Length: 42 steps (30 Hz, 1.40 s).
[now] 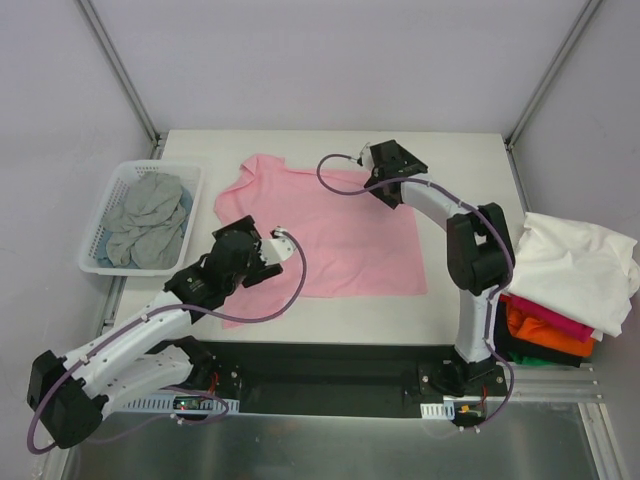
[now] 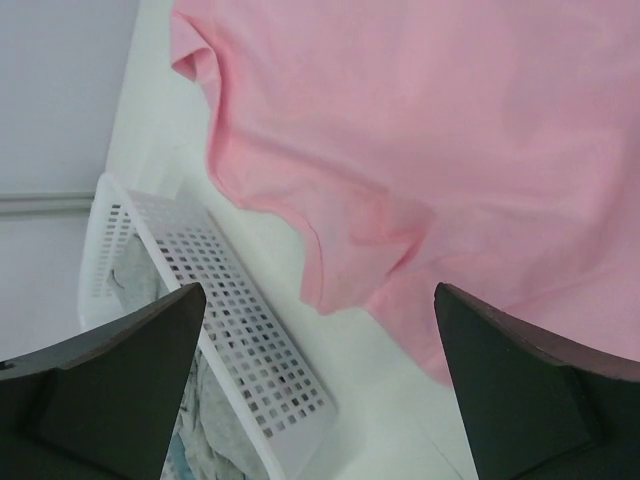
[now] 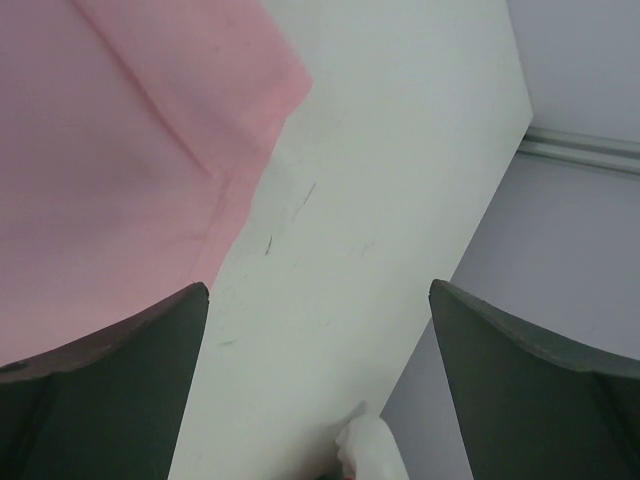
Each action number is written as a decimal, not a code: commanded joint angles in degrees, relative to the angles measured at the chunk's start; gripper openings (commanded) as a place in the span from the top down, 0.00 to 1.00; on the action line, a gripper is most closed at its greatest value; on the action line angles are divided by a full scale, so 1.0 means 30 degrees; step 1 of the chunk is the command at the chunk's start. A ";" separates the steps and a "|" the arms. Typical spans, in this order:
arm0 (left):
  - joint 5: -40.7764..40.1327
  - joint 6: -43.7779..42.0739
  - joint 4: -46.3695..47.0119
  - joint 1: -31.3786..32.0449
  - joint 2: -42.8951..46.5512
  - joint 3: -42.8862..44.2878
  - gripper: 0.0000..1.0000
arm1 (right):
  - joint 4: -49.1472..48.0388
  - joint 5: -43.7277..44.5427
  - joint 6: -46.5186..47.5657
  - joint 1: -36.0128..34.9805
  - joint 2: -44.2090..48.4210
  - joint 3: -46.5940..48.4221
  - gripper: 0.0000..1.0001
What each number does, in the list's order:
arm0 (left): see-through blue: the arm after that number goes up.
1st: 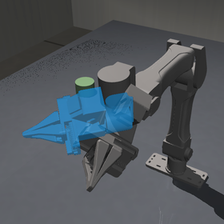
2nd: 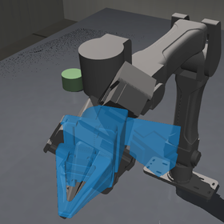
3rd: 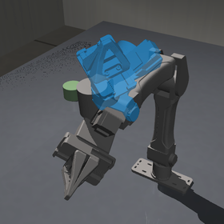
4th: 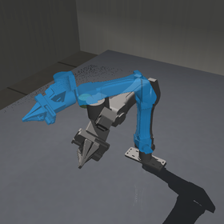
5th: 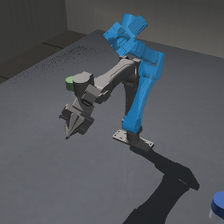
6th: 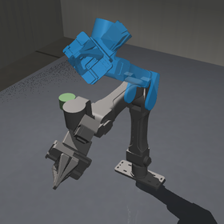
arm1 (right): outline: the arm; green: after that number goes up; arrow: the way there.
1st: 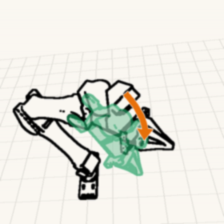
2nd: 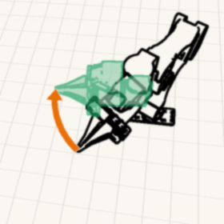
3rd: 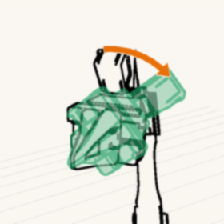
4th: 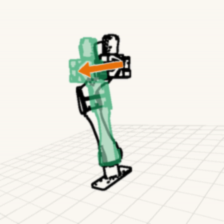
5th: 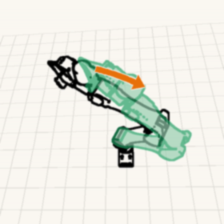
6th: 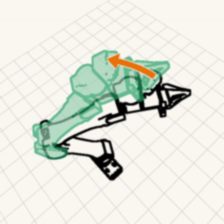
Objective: Fold and stack the t-shirts
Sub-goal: Flatten out the tshirt
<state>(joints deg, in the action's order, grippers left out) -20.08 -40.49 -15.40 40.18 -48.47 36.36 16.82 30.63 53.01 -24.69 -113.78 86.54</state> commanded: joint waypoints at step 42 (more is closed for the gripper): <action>-0.0133 -0.0154 0.7271 -0.1764 -0.7045 -0.1045 0.01 | 0.3241 -0.4879 -0.1793 0.1110 -0.6078 0.7070 0.49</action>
<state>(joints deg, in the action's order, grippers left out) -19.68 -39.90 5.28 35.53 -67.16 34.81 25.30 16.93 48.42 -21.69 -132.20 106.50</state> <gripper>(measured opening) 0.993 0.514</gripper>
